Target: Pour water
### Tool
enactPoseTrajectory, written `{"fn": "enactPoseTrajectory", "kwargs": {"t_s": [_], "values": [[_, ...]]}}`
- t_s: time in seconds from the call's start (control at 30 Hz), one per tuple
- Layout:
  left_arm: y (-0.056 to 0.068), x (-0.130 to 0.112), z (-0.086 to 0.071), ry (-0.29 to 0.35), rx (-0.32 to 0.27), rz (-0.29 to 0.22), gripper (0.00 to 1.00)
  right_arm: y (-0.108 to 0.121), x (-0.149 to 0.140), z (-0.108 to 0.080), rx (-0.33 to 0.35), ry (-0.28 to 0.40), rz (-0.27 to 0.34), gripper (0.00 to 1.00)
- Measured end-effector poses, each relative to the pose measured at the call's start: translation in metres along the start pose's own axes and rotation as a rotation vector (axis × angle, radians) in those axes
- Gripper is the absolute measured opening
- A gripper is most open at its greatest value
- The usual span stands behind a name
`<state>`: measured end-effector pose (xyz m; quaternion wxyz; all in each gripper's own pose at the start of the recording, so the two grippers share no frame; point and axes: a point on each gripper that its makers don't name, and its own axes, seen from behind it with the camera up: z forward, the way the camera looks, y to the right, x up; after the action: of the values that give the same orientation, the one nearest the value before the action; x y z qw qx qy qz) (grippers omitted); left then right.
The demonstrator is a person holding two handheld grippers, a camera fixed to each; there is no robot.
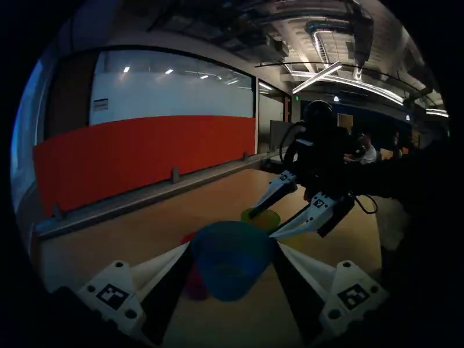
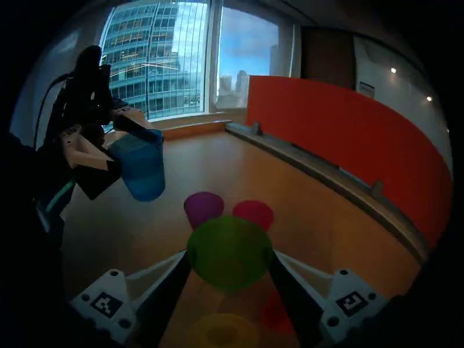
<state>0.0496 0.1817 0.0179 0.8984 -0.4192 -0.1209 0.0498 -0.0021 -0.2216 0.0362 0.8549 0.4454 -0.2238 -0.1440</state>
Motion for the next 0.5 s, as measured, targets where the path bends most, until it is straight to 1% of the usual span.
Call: {"fn": "enactPoseTrajectory", "kwargs": {"t_s": [0.3, 0.5], "values": [[-0.003, 0.026, -0.005, 0.066, 0.031, -0.006, 0.9, 0.005, 0.022, -0.021, -0.034, 0.095, 0.008, 0.92], [-0.004, 0.041, -0.007, 0.104, 0.038, -0.017, 0.9, 0.005, 0.037, -0.034, -0.046, 0.159, 0.007, 0.92]]}}
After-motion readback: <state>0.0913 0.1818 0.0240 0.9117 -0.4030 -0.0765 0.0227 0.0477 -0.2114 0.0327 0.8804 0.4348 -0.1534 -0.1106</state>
